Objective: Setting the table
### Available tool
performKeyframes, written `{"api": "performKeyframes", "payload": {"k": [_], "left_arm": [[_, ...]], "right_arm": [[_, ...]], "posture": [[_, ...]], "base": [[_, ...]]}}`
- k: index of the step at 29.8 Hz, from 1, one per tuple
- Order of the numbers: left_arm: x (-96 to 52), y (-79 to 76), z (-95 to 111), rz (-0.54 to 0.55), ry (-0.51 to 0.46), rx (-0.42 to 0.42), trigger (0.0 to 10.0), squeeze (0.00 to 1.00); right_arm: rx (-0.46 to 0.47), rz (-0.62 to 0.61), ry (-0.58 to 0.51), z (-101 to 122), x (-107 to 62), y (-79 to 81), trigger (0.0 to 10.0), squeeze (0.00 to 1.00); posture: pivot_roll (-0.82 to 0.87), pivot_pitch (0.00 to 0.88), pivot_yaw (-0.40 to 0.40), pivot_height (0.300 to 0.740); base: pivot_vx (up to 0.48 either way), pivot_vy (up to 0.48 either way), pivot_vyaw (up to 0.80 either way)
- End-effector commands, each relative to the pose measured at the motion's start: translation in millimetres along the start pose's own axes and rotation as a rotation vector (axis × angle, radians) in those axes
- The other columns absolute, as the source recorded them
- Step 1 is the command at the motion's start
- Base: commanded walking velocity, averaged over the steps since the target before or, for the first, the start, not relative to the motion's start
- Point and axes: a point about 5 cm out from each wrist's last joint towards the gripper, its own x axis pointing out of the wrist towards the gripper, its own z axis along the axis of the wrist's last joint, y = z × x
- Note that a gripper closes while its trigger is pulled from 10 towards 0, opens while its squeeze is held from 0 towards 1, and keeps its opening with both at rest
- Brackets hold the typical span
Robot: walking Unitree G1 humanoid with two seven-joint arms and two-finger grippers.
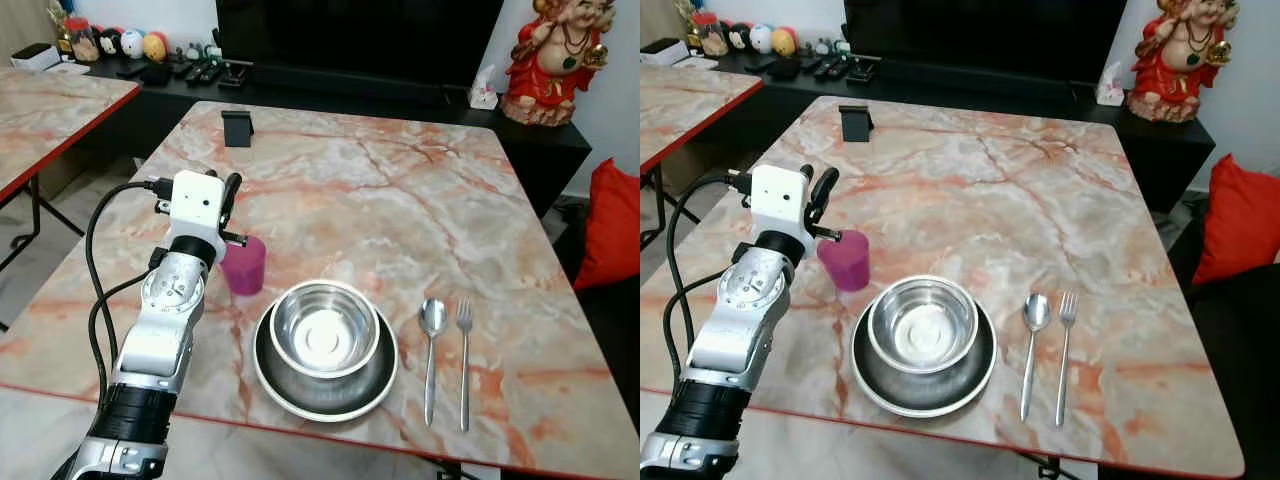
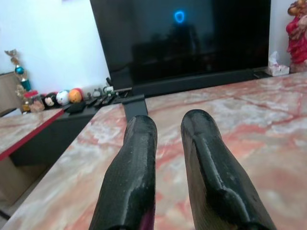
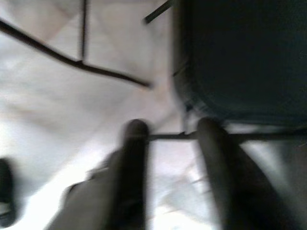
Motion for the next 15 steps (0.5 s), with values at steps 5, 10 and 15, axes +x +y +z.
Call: {"api": "performKeyframes", "payload": {"k": [5,10,15], "left_arm": [[1.2,-0.1,2.4,-0.001,-0.02,0.0,10.0,0.0],[1.9,0.9,1.6,0.009,-0.013,0.011,10.0,0.0],[2.4,5.5,-3.0,0.037,0.008,0.006,10.0,0.0]], "right_arm": [[0.017,-0.009,0.004,-3.6,-1.1,-0.6,10.0,0.0],[0.019,-0.009,0.004,-3.1,-0.9,0.0,10.0,0.0],[0.02,-0.009,0.004,-3.0,-0.9,-0.1,10.0,0.0]], "posture": [[0.11,0.0,-0.043,0.728],[0.11,0.0,-0.041,0.728],[0.11,0.0,-0.045,0.728]], "base": [[-0.289,0.0,0.0],[-0.166,0.0,0.0],[0.0,0.0,0.0]]}}
